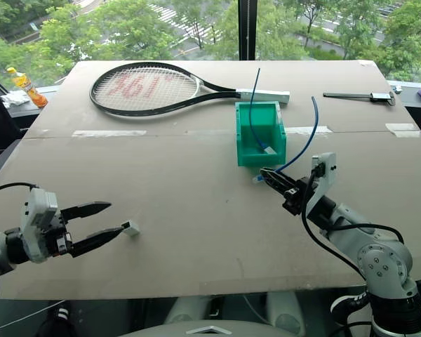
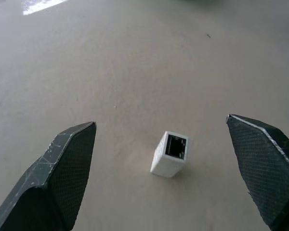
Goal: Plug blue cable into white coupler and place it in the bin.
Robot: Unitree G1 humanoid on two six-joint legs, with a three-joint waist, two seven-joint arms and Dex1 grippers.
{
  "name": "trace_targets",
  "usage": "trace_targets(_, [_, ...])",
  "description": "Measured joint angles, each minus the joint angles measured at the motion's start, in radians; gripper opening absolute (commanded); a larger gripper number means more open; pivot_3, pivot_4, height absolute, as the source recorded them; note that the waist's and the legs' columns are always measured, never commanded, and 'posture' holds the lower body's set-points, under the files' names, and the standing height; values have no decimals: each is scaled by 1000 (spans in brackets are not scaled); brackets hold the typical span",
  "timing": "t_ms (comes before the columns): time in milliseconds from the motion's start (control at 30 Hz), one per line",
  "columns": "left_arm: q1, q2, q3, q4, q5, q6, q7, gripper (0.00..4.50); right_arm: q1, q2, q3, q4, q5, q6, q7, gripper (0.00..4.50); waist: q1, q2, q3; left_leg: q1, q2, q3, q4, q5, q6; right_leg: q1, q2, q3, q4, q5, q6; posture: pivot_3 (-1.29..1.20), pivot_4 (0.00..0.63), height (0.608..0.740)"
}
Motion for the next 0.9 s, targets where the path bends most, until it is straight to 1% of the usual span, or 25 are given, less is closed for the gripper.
trace_targets(167, [-14,-18,-49,5,59,-82,18,4423,0,-24,11,1,-26,16,48,0,11,0,0,0,0,0,0,0,0,0,0,0,0,0,0,0,150,740])
trace_targets(333, [-49,-39,-96,81,108,-169,25,4423,3,-30,10,0,-45,17,61,0,8,0,0,0,0,1,0,0,0,0,0,-1,0,0,0,0,150,740])
trace_targets(567, [-81,-41,-149,180,150,-267,8,4423,14,-30,6,-18,-46,18,60,0,8,0,0,0,0,0,0,0,0,0,0,-2,0,0,0,0,150,740])
trace_targets(667, [-99,-41,-174,209,168,-300,0,3616,15,-37,-5,-28,-45,19,59,0,9,0,0,-1,0,0,0,0,0,0,0,-2,0,0,0,0,150,740])
trace_targets(733, [-112,-41,-185,216,171,-309,1,2605,15,-39,-9,-29,-45,20,58,0,9,0,0,-1,0,0,0,0,0,0,0,-2,0,0,0,0,150,740])
trace_targets(833, [-127,-43,-207,218,176,-322,0,1242,18,-42,-9,-30,-42,26,54,0,8,0,0,-1,0,0,0,0,0,0,0,-2,0,0,0,0,150,740])
trace_targets(867, [-129,-43,-211,218,177,-323,0,694,20,-44,-10,-32,-42,28,52,0,8,0,0,-1,0,0,0,0,0,0,0,-2,0,0,0,0,150,740])
trace_targets(900, [-132,-44,-214,218,177,-324,0,378,21,-46,-11,-32,-42,29,50,0,8,0,0,-1,0,0,0,0,0,-1,0,-2,0,0,0,0,150,740])
